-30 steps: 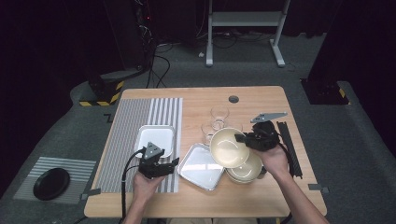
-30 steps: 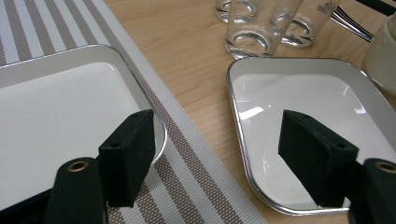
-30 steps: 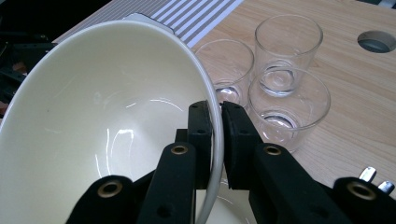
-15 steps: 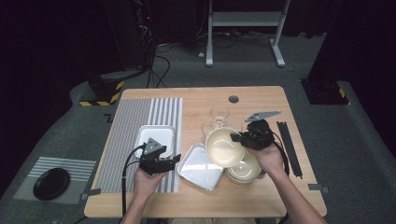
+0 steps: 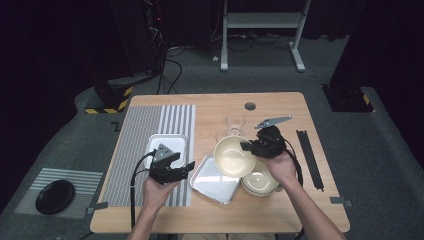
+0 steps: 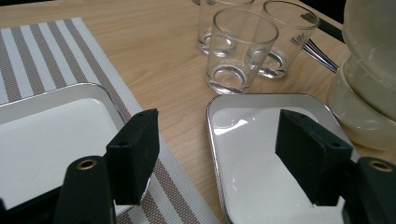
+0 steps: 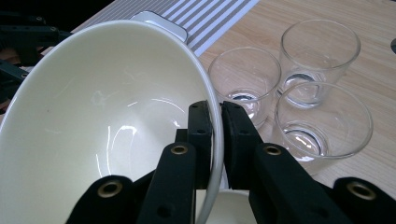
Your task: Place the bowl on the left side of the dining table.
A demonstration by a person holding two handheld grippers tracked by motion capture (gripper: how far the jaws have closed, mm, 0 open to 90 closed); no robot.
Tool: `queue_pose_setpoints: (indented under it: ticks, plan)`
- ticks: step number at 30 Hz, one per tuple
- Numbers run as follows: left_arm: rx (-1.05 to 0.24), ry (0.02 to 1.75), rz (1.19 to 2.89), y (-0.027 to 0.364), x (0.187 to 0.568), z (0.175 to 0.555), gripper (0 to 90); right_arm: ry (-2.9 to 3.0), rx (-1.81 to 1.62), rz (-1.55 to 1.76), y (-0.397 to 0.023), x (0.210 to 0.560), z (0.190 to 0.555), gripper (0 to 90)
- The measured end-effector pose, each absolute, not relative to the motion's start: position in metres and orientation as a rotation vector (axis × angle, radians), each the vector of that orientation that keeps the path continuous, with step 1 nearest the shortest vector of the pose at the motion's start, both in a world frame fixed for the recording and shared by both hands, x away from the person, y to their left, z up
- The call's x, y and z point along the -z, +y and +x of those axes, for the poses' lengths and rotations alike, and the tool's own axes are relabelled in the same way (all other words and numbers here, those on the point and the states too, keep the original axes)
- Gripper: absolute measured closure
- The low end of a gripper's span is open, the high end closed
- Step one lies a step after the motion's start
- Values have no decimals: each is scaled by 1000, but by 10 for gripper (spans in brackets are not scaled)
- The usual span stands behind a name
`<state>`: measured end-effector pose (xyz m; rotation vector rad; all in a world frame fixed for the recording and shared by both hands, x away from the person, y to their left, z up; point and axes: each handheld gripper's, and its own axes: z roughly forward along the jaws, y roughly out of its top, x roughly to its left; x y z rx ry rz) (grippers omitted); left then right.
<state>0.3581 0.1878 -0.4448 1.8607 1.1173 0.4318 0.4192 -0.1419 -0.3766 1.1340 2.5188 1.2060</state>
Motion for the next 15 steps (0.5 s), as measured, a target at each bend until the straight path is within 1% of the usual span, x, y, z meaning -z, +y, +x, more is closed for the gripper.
queue_pose_setpoints:
  ticks: [2, 5, 15]
  plan:
    - [-416, 1125, 1862, 188, 444, 358, 300, 2523, -1204, 1135, -140, 377, 420, 827]
    - [-431, 1117, 1873, 189, 442, 358, 311, 2528, -1201, 1132, -138, 378, 422, 827]
    - [-424, 1104, 1857, 190, 433, 357, 308, 2531, -1190, 1136, -129, 383, 426, 827]
